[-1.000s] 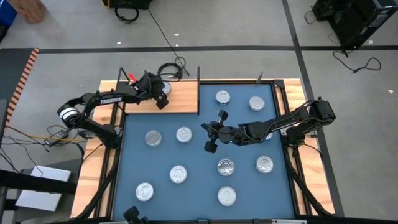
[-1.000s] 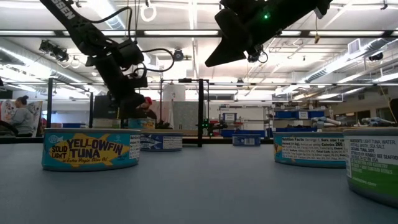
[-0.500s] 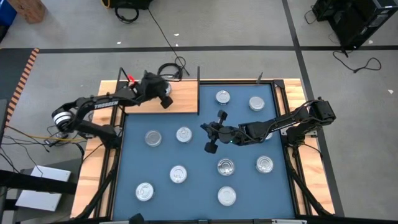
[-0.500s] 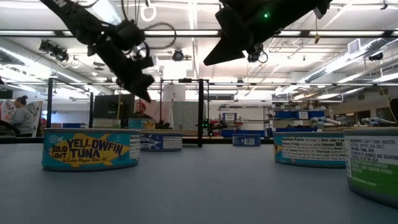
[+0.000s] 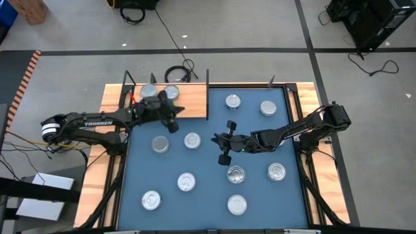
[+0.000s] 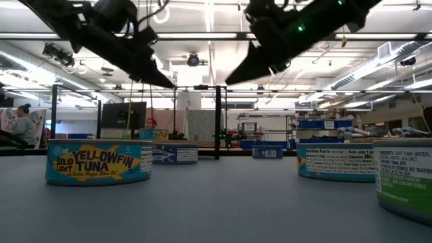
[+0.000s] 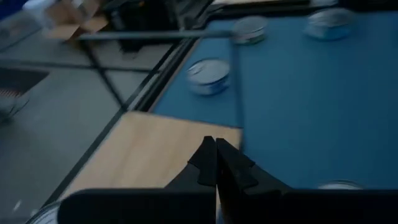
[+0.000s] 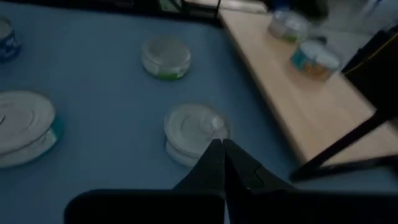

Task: Stack canned seafood by type on shelf
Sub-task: Put the blue tuna can on the shelf

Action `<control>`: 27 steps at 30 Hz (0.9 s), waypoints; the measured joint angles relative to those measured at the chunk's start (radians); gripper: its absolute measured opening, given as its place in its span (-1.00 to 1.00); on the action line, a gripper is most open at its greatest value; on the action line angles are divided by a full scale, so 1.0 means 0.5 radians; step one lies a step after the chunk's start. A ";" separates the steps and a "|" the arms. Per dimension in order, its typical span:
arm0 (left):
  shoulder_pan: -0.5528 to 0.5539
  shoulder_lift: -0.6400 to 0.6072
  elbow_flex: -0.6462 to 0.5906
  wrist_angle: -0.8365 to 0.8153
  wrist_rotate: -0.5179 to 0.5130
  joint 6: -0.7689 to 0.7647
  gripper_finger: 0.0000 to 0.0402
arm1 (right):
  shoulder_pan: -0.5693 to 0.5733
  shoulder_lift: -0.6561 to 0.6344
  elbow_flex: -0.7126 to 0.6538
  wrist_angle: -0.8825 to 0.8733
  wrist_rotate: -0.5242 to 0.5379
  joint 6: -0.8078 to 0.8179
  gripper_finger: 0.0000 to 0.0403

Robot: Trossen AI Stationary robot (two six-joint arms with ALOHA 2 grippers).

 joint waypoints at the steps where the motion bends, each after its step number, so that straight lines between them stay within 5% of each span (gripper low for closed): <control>1: -0.048 -0.020 -0.013 0.010 -0.001 0.004 -1.00 | 0.020 0.000 -0.014 -0.021 -0.011 0.036 -1.00; 11: -0.459 -0.056 -0.140 0.310 -0.003 -0.013 -1.00 | 0.331 0.002 0.049 -0.613 -0.043 0.603 -1.00; 20: -0.683 -0.053 -0.250 0.426 -0.019 -0.068 -1.00 | 0.477 0.002 0.158 -0.984 -0.383 1.161 -1.00; 27: -0.795 -0.053 -0.315 0.479 -0.070 -0.106 -1.00 | 0.396 0.002 0.189 -1.085 -0.063 1.102 -0.99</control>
